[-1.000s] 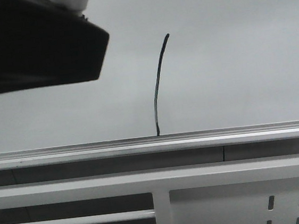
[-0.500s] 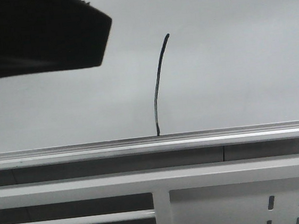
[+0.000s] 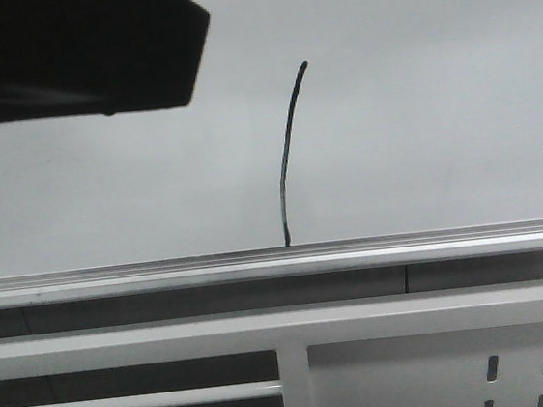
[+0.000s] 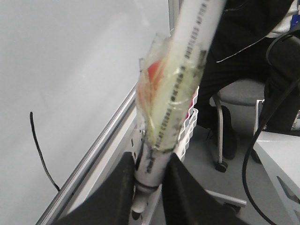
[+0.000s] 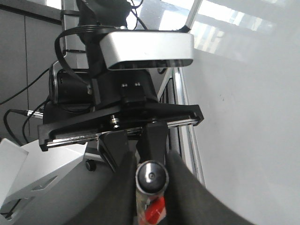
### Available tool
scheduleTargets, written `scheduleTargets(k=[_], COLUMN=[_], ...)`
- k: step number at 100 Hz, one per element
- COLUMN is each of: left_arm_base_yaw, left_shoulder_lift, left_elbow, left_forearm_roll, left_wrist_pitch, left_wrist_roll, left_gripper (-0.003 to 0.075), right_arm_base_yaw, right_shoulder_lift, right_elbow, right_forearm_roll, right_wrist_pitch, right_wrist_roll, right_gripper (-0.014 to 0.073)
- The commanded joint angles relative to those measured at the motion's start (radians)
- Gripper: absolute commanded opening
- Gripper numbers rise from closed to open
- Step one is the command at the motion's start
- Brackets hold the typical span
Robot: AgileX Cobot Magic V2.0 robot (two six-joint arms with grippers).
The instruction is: Write number 1 on whiteboard
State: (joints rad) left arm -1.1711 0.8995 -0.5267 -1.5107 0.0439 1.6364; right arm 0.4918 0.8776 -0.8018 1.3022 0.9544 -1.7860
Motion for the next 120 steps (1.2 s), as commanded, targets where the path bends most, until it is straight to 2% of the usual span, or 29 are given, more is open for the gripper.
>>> scheduleTargets(k=[1, 37, 84, 120], left_arm_base_yaw=[-0.005, -0.005, -0.005, -0.005], left_shoulder_lift=[-0.021, -0.023, -0.025, 0.001], left_elbow=[-0.036, -0.036, -0.036, -0.036], left_forearm_roll=[-0.008, -0.008, -0.008, -0.008], left_wrist_pitch=[0.016, 0.020, 0.020, 0.020], left_wrist_roll=[0.000, 0.000, 0.000, 0.000], left_gripper=[0.0093, 0.0169, 0.0169, 0.0169], right_arm_base_yaw=[-0.004, -0.004, -0.004, -0.004], right_shoulder_lift=[0.010, 0.028, 0.030, 0.030], right_elbow=[-0.029, -0.029, -0.029, -0.029], right_forearm_roll=[0.011, 0.011, 0.016, 0.067], right_wrist_pitch=[0.000, 0.000, 0.000, 0.000], right_wrist_roll=[0.023, 0.023, 0.023, 0.021], right_gripper=[-0.0077, -0.0077, -0.0077, -0.0077])
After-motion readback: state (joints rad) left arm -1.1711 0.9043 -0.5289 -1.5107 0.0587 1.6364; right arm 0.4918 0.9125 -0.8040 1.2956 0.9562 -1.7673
